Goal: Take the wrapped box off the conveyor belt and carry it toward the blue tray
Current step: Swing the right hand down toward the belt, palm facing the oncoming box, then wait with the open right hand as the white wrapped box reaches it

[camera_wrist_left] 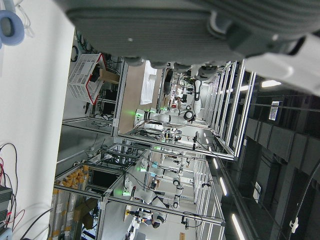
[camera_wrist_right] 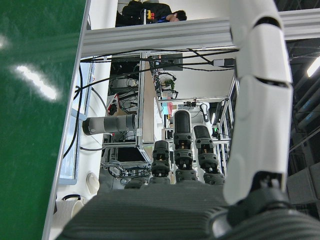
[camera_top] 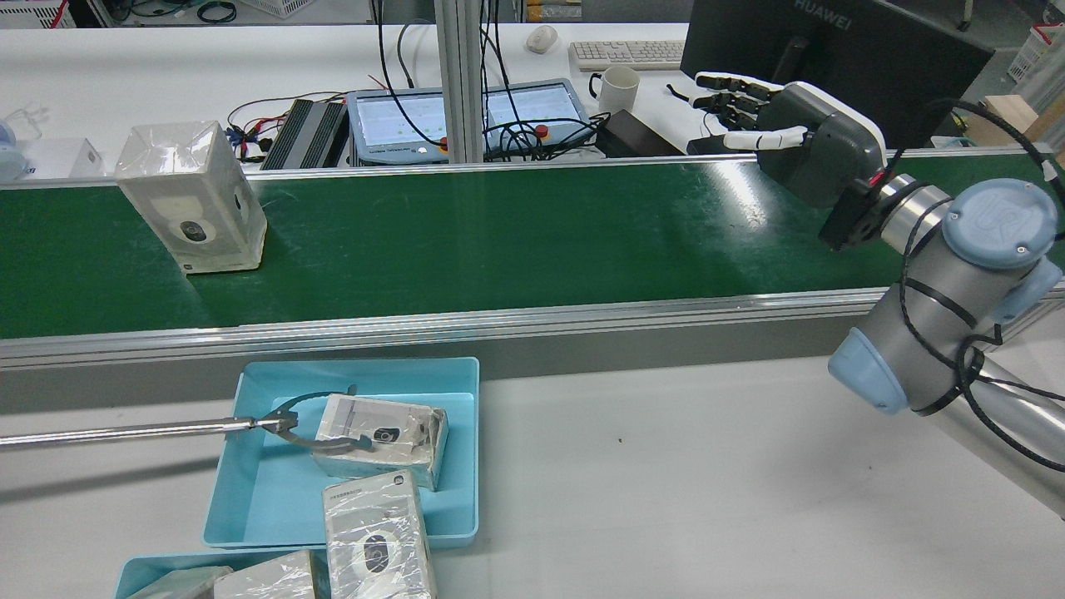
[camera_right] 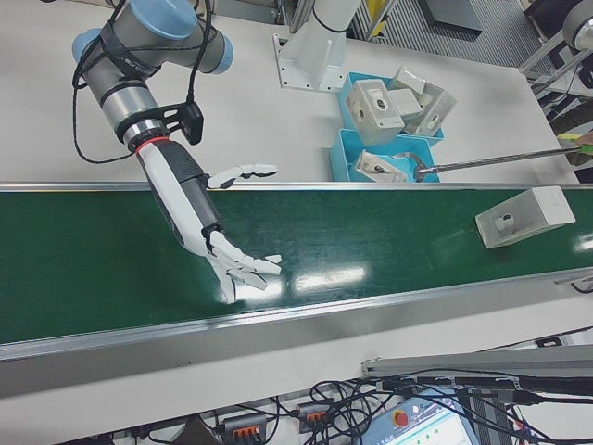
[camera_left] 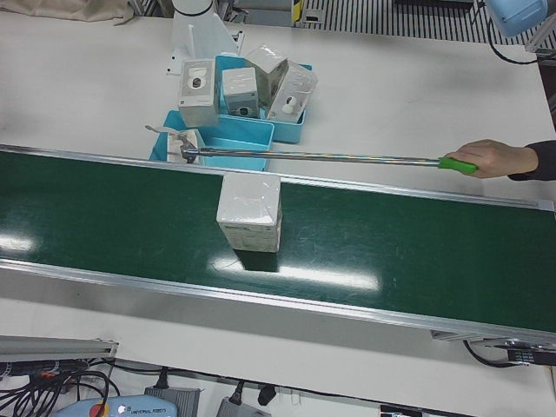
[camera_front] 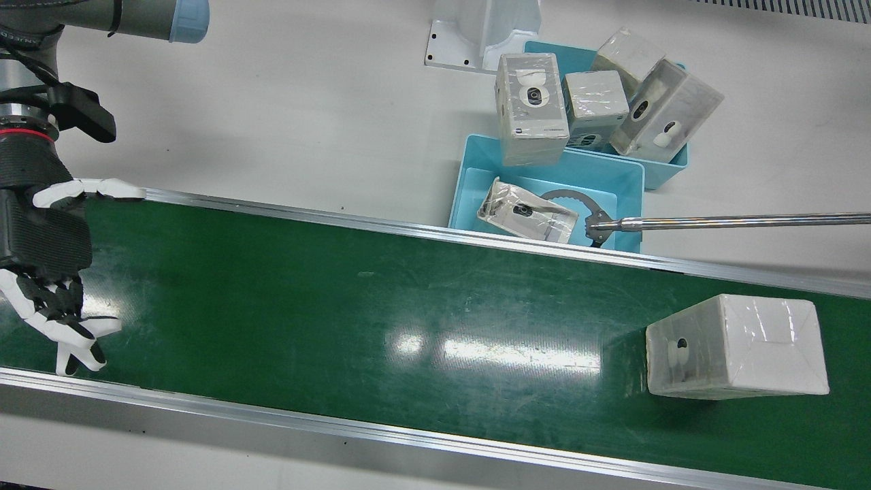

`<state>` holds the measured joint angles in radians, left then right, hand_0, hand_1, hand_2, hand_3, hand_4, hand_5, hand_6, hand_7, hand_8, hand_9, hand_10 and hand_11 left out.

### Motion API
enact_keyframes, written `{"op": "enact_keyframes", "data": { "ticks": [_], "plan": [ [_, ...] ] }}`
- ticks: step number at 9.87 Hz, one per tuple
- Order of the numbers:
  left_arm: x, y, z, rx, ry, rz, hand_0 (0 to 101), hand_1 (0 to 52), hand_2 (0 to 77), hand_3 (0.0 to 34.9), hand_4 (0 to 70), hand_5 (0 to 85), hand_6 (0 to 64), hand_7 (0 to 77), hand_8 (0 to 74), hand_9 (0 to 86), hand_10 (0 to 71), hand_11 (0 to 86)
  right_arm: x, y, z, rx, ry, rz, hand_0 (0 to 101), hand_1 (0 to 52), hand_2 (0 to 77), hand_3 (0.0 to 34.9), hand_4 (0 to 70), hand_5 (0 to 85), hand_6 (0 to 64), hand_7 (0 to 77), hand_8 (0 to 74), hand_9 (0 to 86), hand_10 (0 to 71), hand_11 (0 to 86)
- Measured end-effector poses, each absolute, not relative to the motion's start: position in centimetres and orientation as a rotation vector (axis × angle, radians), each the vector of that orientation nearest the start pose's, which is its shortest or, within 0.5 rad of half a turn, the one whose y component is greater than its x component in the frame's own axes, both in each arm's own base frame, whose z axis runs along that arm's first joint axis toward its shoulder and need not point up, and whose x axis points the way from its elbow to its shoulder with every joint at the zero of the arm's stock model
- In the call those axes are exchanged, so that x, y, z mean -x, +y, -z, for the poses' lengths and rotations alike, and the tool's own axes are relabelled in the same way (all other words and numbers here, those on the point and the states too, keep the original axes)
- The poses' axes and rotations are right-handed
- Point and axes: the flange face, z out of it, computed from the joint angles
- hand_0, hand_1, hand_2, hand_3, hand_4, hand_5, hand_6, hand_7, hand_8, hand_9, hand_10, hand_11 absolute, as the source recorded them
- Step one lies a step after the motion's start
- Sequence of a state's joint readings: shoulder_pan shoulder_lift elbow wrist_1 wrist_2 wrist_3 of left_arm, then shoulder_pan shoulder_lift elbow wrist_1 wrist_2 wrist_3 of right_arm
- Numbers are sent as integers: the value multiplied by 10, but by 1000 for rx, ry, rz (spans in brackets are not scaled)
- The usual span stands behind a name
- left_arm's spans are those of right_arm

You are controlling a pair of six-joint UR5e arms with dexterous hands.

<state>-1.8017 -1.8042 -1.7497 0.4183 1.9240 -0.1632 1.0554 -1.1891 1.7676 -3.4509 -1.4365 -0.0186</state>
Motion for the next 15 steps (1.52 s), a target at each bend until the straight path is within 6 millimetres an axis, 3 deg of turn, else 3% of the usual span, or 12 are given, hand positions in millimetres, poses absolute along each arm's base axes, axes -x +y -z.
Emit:
{"op": "enact_keyframes", "data": {
  "ticks": [3, 4, 5, 8, 9, 12, 15],
  "plan": [
    [222, -513, -519, 321, 2214, 2249, 0, 0, 5, 0, 0, 11, 5, 5, 5, 5, 0, 5, 202, -615, -392, -548, 2659, 1993, 466, 147, 191, 0, 185, 164, 142, 311, 109, 131, 0, 11],
    [222, -513, -519, 321, 2214, 2249, 0, 0, 11, 0, 0, 11, 5, 5, 5, 5, 0, 5, 216, -615, -387, -550, 2657, 1983, 476, 147, 185, 0, 169, 158, 114, 273, 49, 109, 0, 11],
    [222, -513, -519, 321, 2214, 2249, 0, 0, 11, 0, 0, 11, 5, 5, 5, 5, 0, 5, 230, -613, -382, -554, 2653, 1970, 479, 175, 191, 0, 169, 158, 125, 273, 82, 93, 0, 11],
    [222, -513, -519, 321, 2214, 2249, 0, 0, 11, 0, 0, 11, 5, 5, 5, 5, 5, 5, 272, -610, -345, -606, 2682, 1904, 494, 175, 180, 0, 191, 169, 136, 300, 82, 104, 0, 11],
    [222, -513, -519, 321, 2214, 2249, 0, 0, 11, 0, 0, 11, 5, 5, 5, 5, 5, 5, 282, -608, -339, -612, 2687, 1897, 492, 147, 142, 0, 185, 180, 136, 300, 82, 104, 0, 11],
    [222, -513, -519, 321, 2214, 2249, 0, 0, 11, 0, 0, 11, 5, 5, 5, 5, 5, 5, 309, -601, -333, -628, 2690, 1898, 493, 147, 136, 0, 175, 180, 136, 300, 65, 93, 0, 11],
    [222, -513, -519, 321, 2214, 2249, 0, 0, 5, 0, 0, 11, 5, 5, 5, 5, 0, 5, 321, -599, -328, -592, 2673, 1898, 492, 158, 120, 0, 147, 180, 114, 262, 55, 71, 0, 11]
  ]
}}
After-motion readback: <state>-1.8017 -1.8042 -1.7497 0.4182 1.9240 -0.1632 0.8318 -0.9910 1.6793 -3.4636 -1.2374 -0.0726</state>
